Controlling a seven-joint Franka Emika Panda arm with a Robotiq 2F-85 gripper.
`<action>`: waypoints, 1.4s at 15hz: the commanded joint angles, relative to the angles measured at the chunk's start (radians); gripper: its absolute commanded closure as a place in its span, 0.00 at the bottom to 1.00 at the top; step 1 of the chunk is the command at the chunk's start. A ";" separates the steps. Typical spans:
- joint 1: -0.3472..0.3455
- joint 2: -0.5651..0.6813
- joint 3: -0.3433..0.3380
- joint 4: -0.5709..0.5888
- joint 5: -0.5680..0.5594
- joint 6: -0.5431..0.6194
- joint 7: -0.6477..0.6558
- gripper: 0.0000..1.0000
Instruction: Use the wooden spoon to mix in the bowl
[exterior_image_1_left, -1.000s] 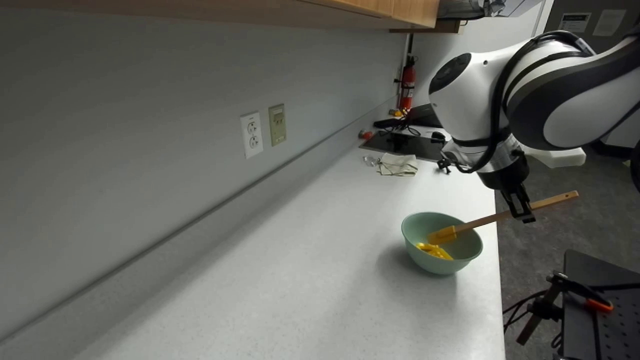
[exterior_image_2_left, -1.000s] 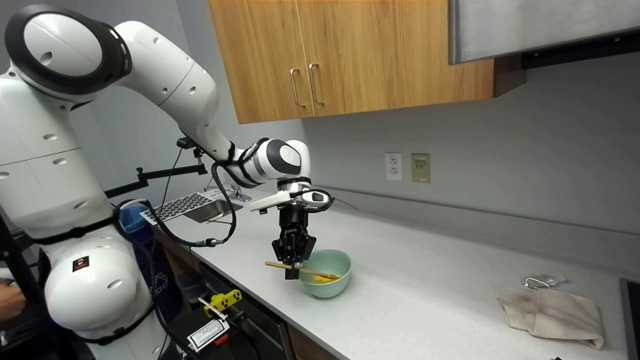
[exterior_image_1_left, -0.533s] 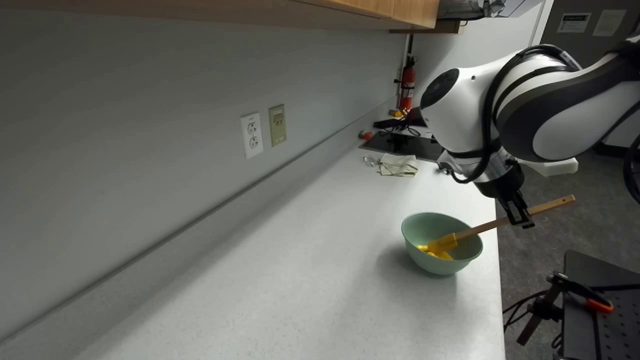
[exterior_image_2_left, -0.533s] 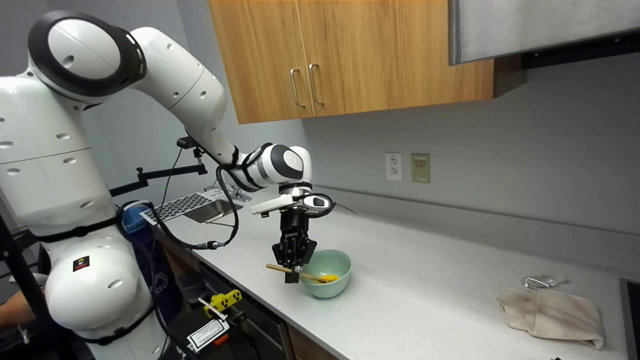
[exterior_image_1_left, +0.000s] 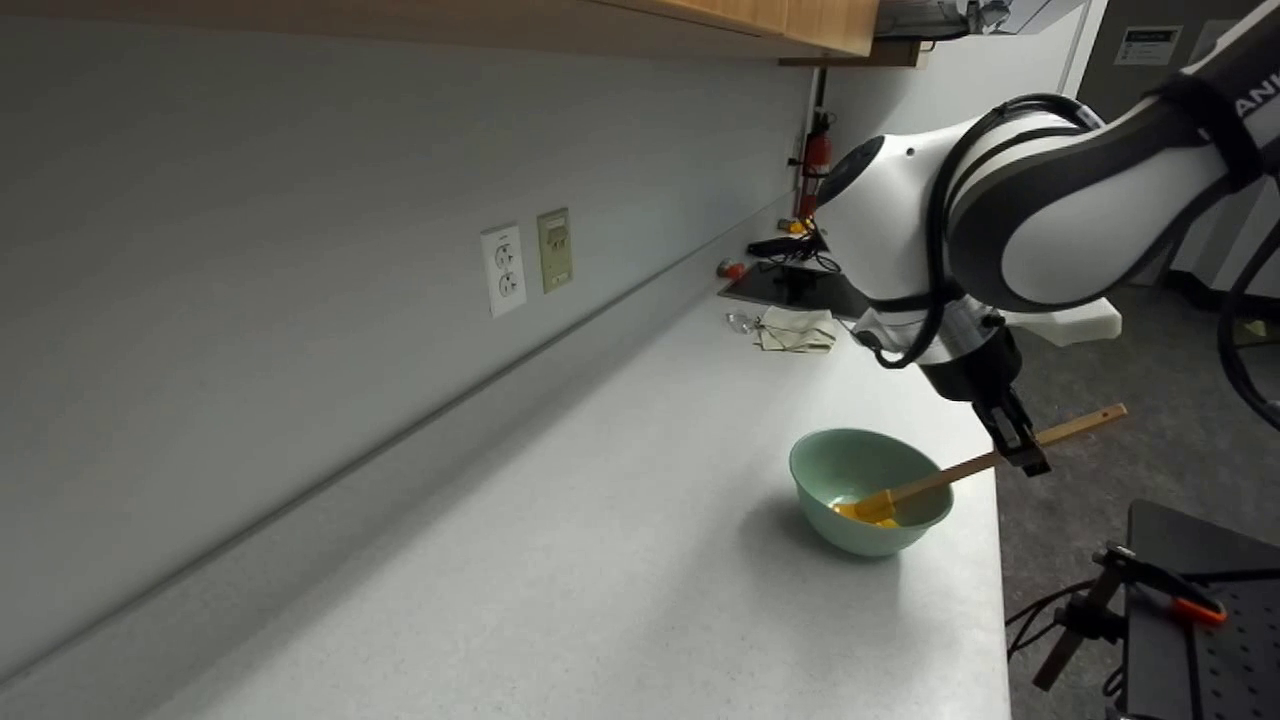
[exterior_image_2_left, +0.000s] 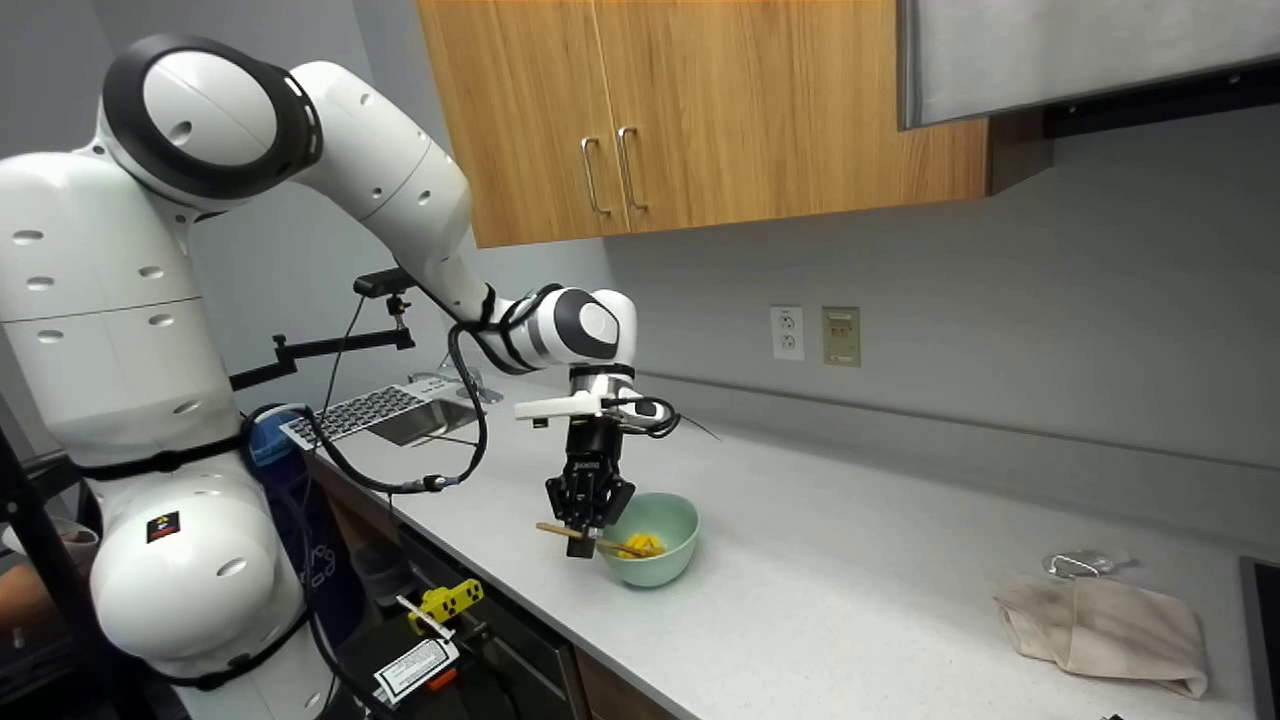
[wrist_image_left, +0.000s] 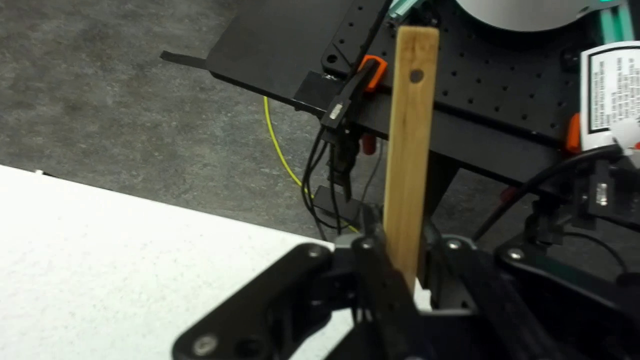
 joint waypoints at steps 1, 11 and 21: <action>-0.019 -0.023 -0.011 0.041 0.139 -0.065 -0.196 0.96; 0.000 -0.059 -0.012 0.013 -0.022 0.033 0.027 0.96; 0.006 0.011 0.002 -0.017 0.048 -0.006 -0.001 0.96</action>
